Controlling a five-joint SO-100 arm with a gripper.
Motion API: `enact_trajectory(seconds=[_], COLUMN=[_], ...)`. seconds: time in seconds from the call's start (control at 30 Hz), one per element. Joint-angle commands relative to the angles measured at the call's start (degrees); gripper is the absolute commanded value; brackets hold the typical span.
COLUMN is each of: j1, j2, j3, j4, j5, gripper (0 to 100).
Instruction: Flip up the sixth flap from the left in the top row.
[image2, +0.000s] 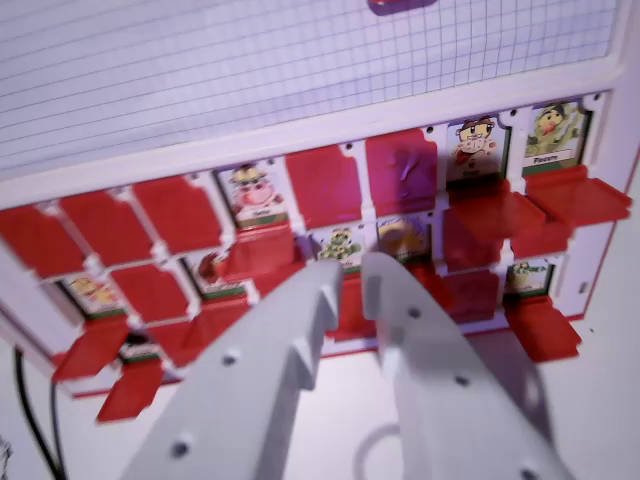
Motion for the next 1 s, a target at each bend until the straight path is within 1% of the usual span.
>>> enact_trajectory(seconds=[0.0,0.17,0.3,0.57,0.73,0.97], j1=[-1.3,-2.6,-4.0,-6.3,-6.7,-6.4], j2=[15.6,23.9,31.1,43.9,50.5,57.7], j3=[3.2,10.4,17.5,29.2,35.3,41.2], j4=[0.1,-0.3,-2.6,-3.6,-3.6,-3.6], j5=[-0.9,-1.7,-2.5,-2.7,-3.3,-4.0], gripper=[2,2,2,2,2,2])
